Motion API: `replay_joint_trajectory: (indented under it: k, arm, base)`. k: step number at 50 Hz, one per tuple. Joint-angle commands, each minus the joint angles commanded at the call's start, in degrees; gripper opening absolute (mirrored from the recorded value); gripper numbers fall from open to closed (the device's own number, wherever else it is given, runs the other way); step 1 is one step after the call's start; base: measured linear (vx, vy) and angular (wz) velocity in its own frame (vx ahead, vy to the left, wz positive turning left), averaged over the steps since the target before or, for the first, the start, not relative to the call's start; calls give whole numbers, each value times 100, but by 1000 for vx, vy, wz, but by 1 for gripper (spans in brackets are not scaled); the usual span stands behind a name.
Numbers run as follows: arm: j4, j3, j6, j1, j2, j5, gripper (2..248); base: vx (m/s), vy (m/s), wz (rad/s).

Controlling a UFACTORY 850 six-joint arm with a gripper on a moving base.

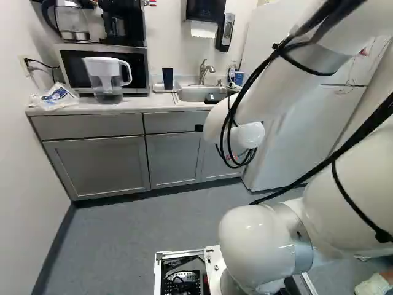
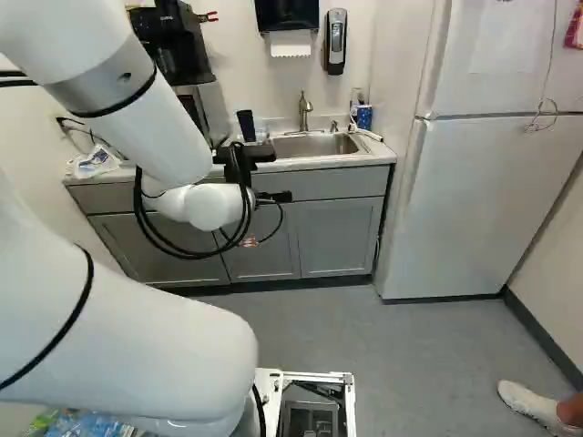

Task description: Rinse the cup and place it in the tray

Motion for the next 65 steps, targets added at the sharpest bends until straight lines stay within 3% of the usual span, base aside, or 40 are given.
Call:
replay_joint_trajectory:
  k: [32,65]
  arm:
    - [-141,684,121,-77,44,1123,247]
    - [-199,966,171,-109,62,1585,247]
  base:
    - [0,0,0]
    - [0,0,0]
